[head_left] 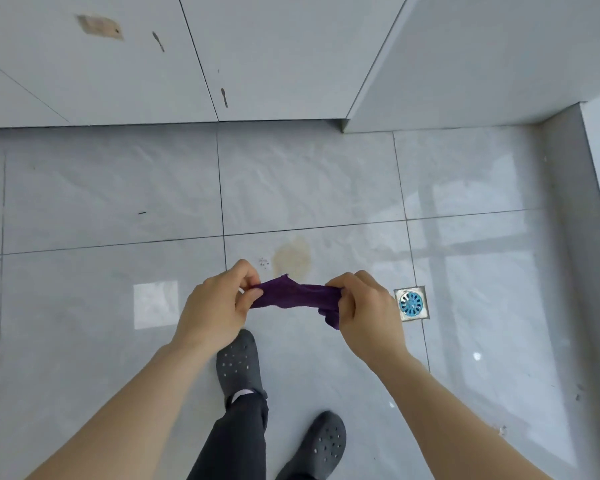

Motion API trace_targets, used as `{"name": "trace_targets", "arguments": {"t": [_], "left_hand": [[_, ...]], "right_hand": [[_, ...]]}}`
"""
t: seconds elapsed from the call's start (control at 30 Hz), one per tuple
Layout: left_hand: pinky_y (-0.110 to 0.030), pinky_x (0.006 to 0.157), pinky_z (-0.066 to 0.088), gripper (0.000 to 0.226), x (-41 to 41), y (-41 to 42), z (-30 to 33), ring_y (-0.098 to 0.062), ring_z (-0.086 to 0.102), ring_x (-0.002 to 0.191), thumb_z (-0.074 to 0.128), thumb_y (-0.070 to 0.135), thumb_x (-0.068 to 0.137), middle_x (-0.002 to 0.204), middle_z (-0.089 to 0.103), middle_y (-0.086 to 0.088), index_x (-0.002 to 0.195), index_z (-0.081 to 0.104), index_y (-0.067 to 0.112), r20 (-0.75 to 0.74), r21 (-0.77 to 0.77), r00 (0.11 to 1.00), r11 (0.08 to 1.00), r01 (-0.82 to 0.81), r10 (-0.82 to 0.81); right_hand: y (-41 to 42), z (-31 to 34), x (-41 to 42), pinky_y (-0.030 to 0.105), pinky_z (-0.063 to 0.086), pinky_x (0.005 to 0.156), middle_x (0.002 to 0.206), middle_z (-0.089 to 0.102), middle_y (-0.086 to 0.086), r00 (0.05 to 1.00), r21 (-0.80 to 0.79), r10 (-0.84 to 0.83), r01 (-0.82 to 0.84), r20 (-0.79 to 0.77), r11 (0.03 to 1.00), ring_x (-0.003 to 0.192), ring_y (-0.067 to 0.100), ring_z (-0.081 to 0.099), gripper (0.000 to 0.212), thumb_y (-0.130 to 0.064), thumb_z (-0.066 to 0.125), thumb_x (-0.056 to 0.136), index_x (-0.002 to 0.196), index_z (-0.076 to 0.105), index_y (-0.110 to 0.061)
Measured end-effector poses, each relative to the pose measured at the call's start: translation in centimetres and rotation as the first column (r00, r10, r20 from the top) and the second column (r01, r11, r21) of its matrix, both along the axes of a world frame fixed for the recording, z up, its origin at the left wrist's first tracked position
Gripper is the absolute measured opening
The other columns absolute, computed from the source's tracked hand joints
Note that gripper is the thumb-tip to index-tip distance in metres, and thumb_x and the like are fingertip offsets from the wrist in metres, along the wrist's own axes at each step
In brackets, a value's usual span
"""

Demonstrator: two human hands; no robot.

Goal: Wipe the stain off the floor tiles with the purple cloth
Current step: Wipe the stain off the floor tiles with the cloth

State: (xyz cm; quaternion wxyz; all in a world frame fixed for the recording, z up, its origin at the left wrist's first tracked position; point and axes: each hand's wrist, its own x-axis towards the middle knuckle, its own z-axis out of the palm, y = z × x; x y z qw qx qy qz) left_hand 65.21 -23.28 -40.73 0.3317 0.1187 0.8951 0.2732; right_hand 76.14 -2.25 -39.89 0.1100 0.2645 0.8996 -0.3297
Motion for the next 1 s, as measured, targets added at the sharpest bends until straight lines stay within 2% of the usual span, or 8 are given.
{"name": "trace_targets", "arguments": {"t": [0.2, 0.33, 0.43, 0.57, 0.7, 0.8, 0.9, 1.0], "left_hand": [[-0.025, 0.06, 0.044, 0.022, 1.5, -0.4, -12.6, -0.003, 0.066, 0.068, 0.064, 0.027, 0.098, 0.076, 0.07, 0.018, 0.085, 0.05, 0.037, 0.025, -0.006, 0.998, 0.998, 0.064, -0.064], [-0.033, 0.069, 0.056, 0.029, 2.0, -0.7, -20.5, -0.008, 0.068, 0.071, 0.066, 0.026, 0.097, 0.081, 0.072, 0.016, 0.081, 0.048, 0.041, 0.028, 0.004, 0.996, 0.997, 0.083, -0.083], [-0.034, 0.07, 0.058, 0.025, 2.1, -0.6, -26.0, -0.009, 0.068, 0.068, 0.069, 0.026, 0.096, 0.081, 0.071, 0.018, 0.084, 0.051, 0.038, 0.007, 0.019, 0.996, 0.996, 0.086, -0.086], [-0.022, 0.057, 0.045, 0.022, 1.3, -0.1, -32.0, 0.004, 0.062, 0.064, 0.069, 0.029, 0.095, 0.072, 0.066, 0.021, 0.083, 0.052, 0.037, -0.06, 0.058, 0.995, 0.995, 0.086, -0.082], [-0.028, 0.061, 0.05, 0.02, 0.2, 0.9, -35.3, 0.0, 0.062, 0.065, 0.07, 0.032, 0.092, 0.073, 0.062, 0.024, 0.082, 0.052, 0.033, -0.177, 0.073, 0.98, 0.991, 0.108, -0.094], [-0.027, 0.062, 0.05, 0.023, -0.4, 1.5, -36.6, -0.005, 0.062, 0.066, 0.07, 0.038, 0.089, 0.075, 0.06, 0.022, 0.082, 0.049, 0.033, -0.253, 0.088, 0.959, 0.984, 0.157, -0.13], [-0.019, 0.06, 0.043, 0.023, -0.8, 2.1, -37.4, -0.005, 0.059, 0.064, 0.068, 0.042, 0.09, 0.073, 0.057, 0.023, 0.083, 0.047, 0.035, -0.29, 0.102, 0.937, 0.967, 0.235, -0.197], [-0.014, 0.059, 0.037, 0.022, -1.2, 3.2, -37.7, -0.004, 0.058, 0.066, 0.068, 0.043, 0.091, 0.07, 0.055, 0.024, 0.085, 0.047, 0.037, -0.302, 0.121, 0.925, 0.954, 0.275, -0.228]], "right_hand": [[-0.1, -12.5, 2.2, 0.047, 0.057, 0.066, 0.096, 0.063, -0.002, 1.0, -0.02, -0.001, 0.001, 0.0, 1.0, 0.072, 0.032, 0.073, 0.033, 0.001, 0.047, 0.094, 0.101, 0.07, -0.021], [-0.6, -20.4, 2.7, 0.045, 0.054, 0.061, 0.091, 0.063, -0.003, 0.999, 0.054, 0.007, -0.005, -0.037, 0.999, 0.066, 0.029, 0.064, 0.033, 0.003, 0.051, 0.091, 0.098, 0.071, -0.022], [-0.6, -26.0, 2.7, 0.043, 0.054, 0.058, 0.091, 0.063, -0.002, 0.996, 0.104, -0.005, 0.015, -0.093, 0.994, 0.066, 0.027, 0.061, 0.033, 0.006, 0.053, 0.089, 0.097, 0.072, -0.019], [-0.4, -31.9, 1.6, 0.038, 0.051, 0.057, 0.092, 0.063, 0.001, 0.98, 0.181, -0.005, 0.042, -0.2, 0.983, 0.073, 0.024, 0.06, 0.034, 0.01, 0.055, 0.089, 0.097, 0.074, -0.016], [0.5, -35.8, -0.2, 0.035, 0.046, 0.063, 0.092, 0.065, 0.001, 0.959, 0.258, -0.025, 0.101, -0.283, 0.961, 0.085, 0.027, 0.059, 0.033, 0.011, 0.058, 0.089, 0.096, 0.076, -0.016], [1.5, -36.9, -1.5, 0.04, 0.049, 0.069, 0.096, 0.062, 0.001, 0.94, 0.321, -0.034, 0.149, -0.339, 0.935, 0.091, 0.027, 0.054, 0.031, 0.007, 0.062, 0.09, 0.095, 0.078, -0.02], [2.3, -37.2, -3.3, 0.037, 0.048, 0.062, 0.095, 0.054, 0.001, 0.921, 0.285, -0.082, 0.202, -0.382, 0.937, 0.08, 0.024, 0.056, 0.03, 0.002, 0.06, 0.093, 0.098, 0.077, -0.023], [2.5, -36.9, -5.5, 0.04, 0.051, 0.061, 0.087, 0.057, 0.0, 0.901, 0.195, -0.105, 0.203, -0.42, 0.959, 0.066, 0.024, 0.057, 0.032, 0.003, 0.054, 0.094, 0.102, 0.075, -0.02]]}}
